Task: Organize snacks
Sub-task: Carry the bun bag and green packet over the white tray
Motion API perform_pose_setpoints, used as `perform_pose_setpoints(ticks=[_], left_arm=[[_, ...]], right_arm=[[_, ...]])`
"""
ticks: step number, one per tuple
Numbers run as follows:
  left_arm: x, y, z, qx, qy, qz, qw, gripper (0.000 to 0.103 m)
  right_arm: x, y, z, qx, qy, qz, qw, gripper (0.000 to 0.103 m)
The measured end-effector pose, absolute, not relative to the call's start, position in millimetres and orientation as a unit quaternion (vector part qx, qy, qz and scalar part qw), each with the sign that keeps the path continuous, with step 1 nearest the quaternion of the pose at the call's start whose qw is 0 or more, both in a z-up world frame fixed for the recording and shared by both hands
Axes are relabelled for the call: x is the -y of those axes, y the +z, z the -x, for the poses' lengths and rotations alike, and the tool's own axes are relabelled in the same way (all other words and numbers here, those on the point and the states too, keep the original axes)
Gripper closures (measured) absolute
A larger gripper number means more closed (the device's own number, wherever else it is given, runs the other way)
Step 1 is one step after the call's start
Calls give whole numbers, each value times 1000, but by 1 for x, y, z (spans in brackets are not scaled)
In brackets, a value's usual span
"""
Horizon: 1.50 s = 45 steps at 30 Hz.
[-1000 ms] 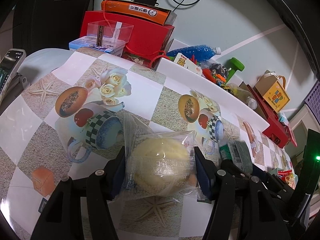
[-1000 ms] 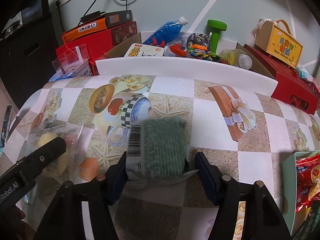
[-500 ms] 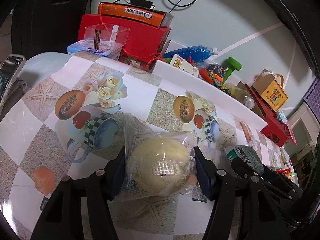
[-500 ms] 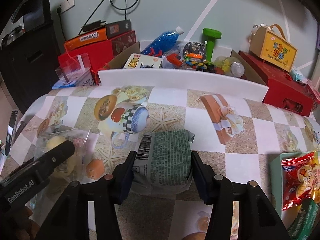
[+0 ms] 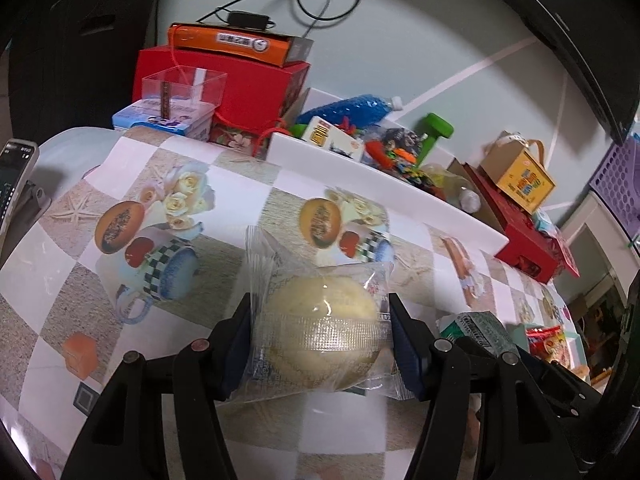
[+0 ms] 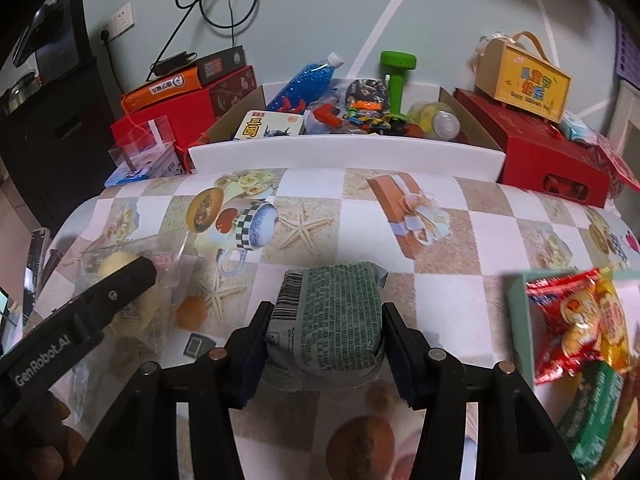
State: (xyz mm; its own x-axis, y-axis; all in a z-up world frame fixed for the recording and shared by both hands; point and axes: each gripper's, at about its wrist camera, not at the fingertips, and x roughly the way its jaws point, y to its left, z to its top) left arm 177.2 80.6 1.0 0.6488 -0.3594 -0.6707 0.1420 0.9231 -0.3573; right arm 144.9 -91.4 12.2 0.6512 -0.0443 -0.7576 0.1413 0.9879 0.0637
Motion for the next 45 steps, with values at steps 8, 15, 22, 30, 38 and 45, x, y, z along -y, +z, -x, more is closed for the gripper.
perform_pose_setpoints(ticks=[8,15,22,30,38,45], left_arm=[[-66,16,-161,-408,-155,124,891,39],[-46,37,-138,-407,-178,103,890,40],[-11,53,-114,-399,-221,84,886,39],[85,59,-92,-400,-326,36,856,39],[163,51,-76,-413,-390,11,823,39],[203,36,-77,-429,-408,-6,806,39]], right_arm=[[104,27,-114,-420,-59,-81,902,47],[123,42,-82,-416,-73,-100,901,47],[157,51,-48,-406,-95,-130,900,47],[246,65,-7,-375,-188,-180,890,47],[316,55,22,-374,-244,-212,870,47],[339,47,26,-369,-247,-218,869,47]])
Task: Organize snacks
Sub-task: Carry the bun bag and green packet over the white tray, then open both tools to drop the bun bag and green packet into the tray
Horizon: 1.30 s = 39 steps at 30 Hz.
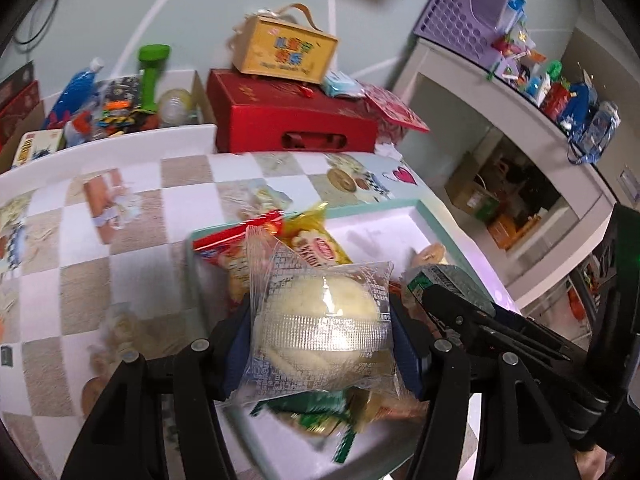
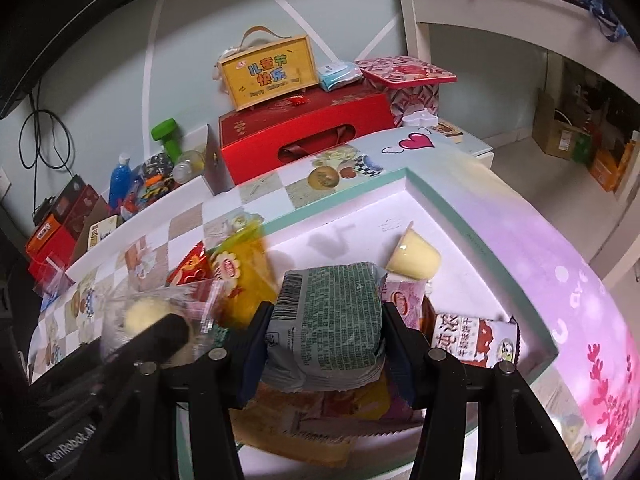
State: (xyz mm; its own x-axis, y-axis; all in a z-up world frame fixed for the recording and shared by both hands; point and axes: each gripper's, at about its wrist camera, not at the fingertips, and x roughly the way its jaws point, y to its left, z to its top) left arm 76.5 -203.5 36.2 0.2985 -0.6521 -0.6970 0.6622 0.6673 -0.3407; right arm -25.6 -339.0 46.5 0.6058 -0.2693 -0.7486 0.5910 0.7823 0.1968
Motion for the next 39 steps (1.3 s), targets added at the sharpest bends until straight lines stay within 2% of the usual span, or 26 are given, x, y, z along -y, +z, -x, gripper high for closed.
perform_pose_setpoints(ticks=[9,14,16,21,28,29,34,37,39], left_arm=[[222,32,-83,-435,-417,-4,798,39],[216,33,-87,-446,-410,19,795,23],[212,35,-88,-448,-413,30,793,22],[201,46,-81,-442,-409,28,798,22],[176,63,-70,-425,-387,25,818,15],[173,65,-69,-422,-383,23,821,15],[144,65,-58,-417,-347,15,840,14],[121,58,-52,-419,-316,16,851,3],[106,54,-49,-418,-290,16,861,2]], right_arm=[[359,43,30,-363,-250,-233,867,47],[363,42,26,-366,-241,-235,868,44],[361,43,25,-367,-239,-232,869,43],[362,44,27,-365,-232,-244,868,32],[353,50,36,-369,-229,-243,868,30],[352,51,37,-370,-228,-242,867,27],[336,55,47,-381,-227,-232,866,27],[323,55,52,-389,-226,-226,864,27],[311,53,56,-396,-222,-221,863,27]])
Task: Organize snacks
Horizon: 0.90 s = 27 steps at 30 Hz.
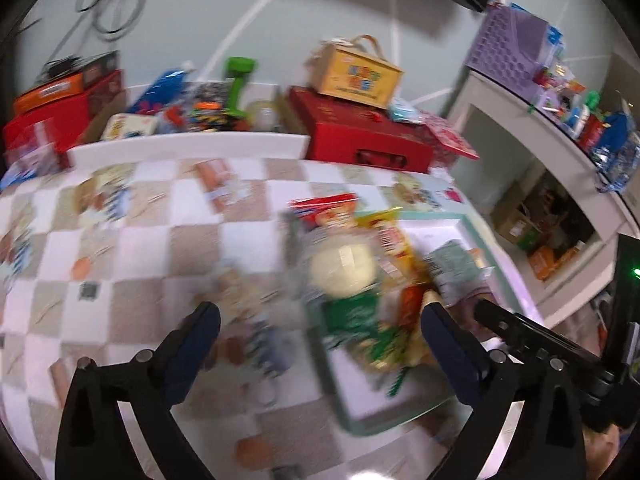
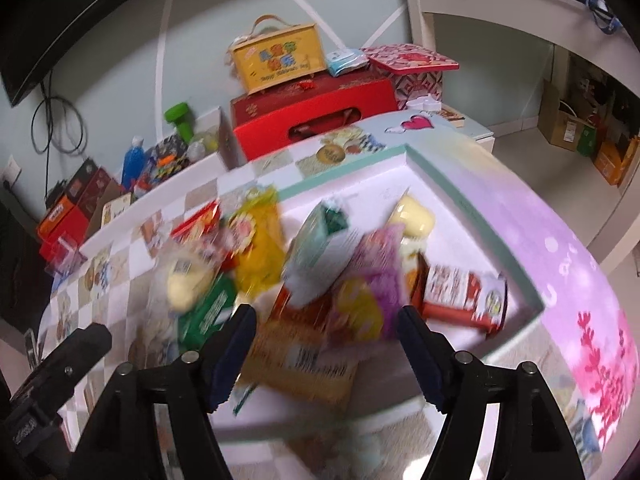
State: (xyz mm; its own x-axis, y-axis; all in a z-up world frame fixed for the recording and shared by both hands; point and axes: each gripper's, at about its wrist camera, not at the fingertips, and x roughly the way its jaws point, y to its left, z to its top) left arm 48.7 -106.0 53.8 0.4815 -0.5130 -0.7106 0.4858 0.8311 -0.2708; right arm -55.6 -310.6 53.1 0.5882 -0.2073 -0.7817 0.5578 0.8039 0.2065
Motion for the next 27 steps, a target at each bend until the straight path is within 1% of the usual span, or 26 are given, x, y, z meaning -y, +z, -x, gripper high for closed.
perform_pose_setpoints(ticks=[4,5,6,8,9,16,20,27], left_arm=[[82,43,-40,-421,-224,-17,879,2],[78,41,-38,-421,-216,-23,881,2],[72,38,-34,-421,-208,-27,883,2],[61,33,-28,-422,-197,-24,884,2],[55,29,-24,-424,-190,-23,885,2],[32,14,-6,-425,-144,-52,892,2],[24,13,-4,-419,-111,-69,899,2],[19,6,-6,-426,-98,-71,897,2]], right_arm=[[277,45,61,-414,-191,-204,866,26],[270,44,61,-417,-185,-198,867,19],[261,42,63,-420,-180,-192,869,10],[250,40,67,-419,-174,-183,872,2],[243,39,70,-418,-171,-178,874,0],[222,27,79,-423,-168,-158,876,0],[215,21,77,-429,-165,-145,876,0],[207,12,73,-435,-157,-133,877,0]])
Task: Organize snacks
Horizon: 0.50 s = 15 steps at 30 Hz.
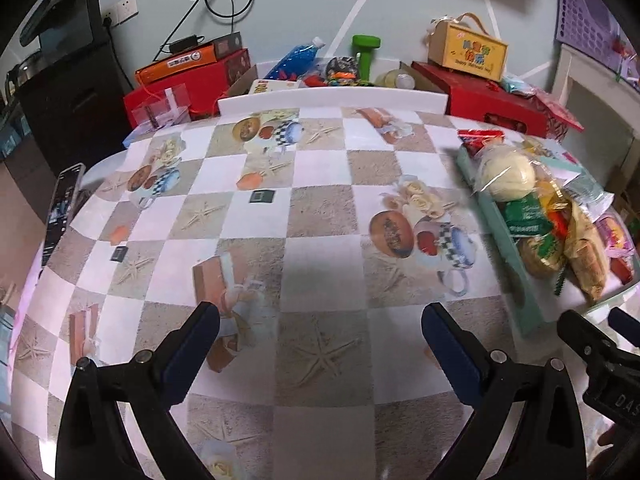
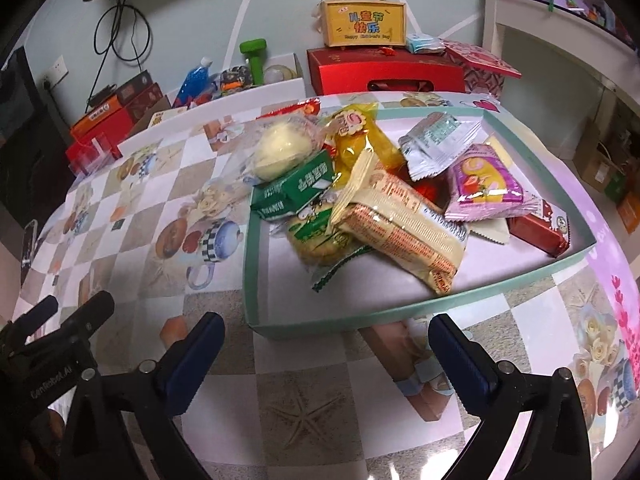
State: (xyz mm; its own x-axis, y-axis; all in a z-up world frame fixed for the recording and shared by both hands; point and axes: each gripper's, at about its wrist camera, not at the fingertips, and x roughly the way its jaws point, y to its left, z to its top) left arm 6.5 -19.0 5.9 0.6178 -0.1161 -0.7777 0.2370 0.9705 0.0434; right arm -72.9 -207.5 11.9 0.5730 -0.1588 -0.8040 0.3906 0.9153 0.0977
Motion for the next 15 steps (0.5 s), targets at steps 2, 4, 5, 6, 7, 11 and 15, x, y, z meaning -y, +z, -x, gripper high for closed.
perform_pose_setpoints(ticks=[2,4,5,6,7,11,15], left_arm=[[19,3,-7,-428,-86,-76,896,2],[18,0,-8,-430,-81,-78,896,2],[18,-1,-8,-431,-79,-79,895,2],[18,-2,-8,-433,-76,-81,895,2],[18,-3,-8,-433,-73,-83,895,2],[19,-5,-9,-434,-70,-88,894,2],[21,-9,-10,-437,-67,-96,892,2]], right_arm=[[206,10,73,-437,-159,-129,876,0],[205,10,74,-435,-160,-126,877,0],[205,11,75,-434,-158,-126,878,0],[205,12,75,-432,-157,-127,879,0],[205,12,75,-431,-156,-127,880,0],[206,11,75,-434,-155,-128,878,0],[208,8,75,-436,-156,-130,877,0]])
